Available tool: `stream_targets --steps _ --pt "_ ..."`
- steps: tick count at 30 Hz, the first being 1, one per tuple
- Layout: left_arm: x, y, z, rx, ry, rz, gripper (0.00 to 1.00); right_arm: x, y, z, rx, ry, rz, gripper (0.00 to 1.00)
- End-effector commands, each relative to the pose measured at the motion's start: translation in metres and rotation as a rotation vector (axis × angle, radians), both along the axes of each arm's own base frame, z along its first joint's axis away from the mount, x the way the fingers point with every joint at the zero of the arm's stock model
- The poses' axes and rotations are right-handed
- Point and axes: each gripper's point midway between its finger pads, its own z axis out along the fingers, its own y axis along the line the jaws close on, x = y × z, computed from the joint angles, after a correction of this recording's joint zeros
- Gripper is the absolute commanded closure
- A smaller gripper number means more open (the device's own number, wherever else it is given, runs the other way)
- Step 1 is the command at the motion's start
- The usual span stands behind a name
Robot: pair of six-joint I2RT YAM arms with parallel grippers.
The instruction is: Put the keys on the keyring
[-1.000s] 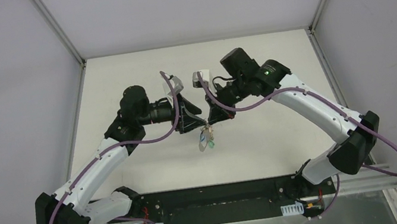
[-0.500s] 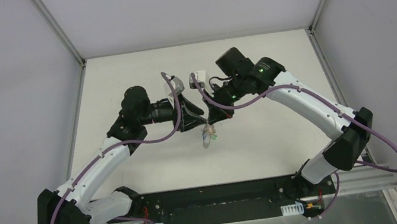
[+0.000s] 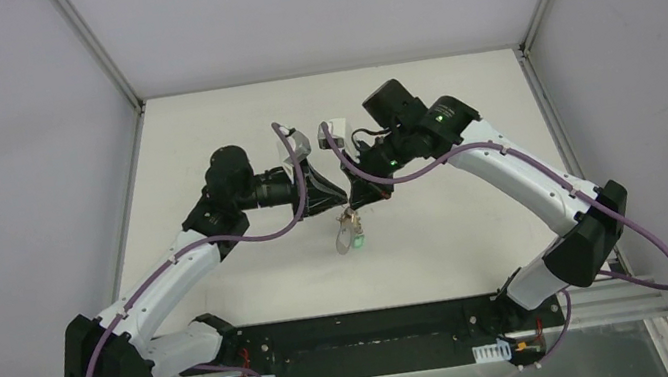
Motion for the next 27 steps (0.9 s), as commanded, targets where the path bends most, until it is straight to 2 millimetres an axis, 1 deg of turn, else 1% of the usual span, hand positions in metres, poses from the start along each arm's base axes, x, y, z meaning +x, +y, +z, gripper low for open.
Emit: stream_targets --steps 1,13,17,21,24,25,27 --pt "-0.003 0.0 0.004 -0.024 -0.025 -0.035 0.86 -0.002 0.006 0.016 0.048 -0.013 0.014 1.0" --pt "-0.009 0.0 0.002 -0.025 -0.011 -0.059 0.89 0.001 0.007 0.016 0.055 -0.009 0.001 1.0" --pt "-0.009 0.0 0.002 -0.027 -0.01 -0.06 0.93 0.001 0.008 0.014 0.054 -0.003 0.0 1.0" --pt "-0.008 -0.002 0.006 -0.035 -0.006 -0.064 1.0 0.001 0.009 0.013 0.055 0.005 -0.001 1.0" --pt "-0.009 -0.002 0.009 -0.042 0.002 -0.065 1.0 0.002 0.01 0.012 0.058 0.01 -0.005 1.0" --pt "-0.01 -0.002 0.009 -0.046 0.008 -0.064 1.0 0.002 0.01 0.012 0.062 0.013 -0.007 0.99" --pt "-0.011 -0.001 0.013 -0.056 0.005 -0.06 1.0 0.004 0.009 0.013 0.076 0.028 -0.016 0.94"
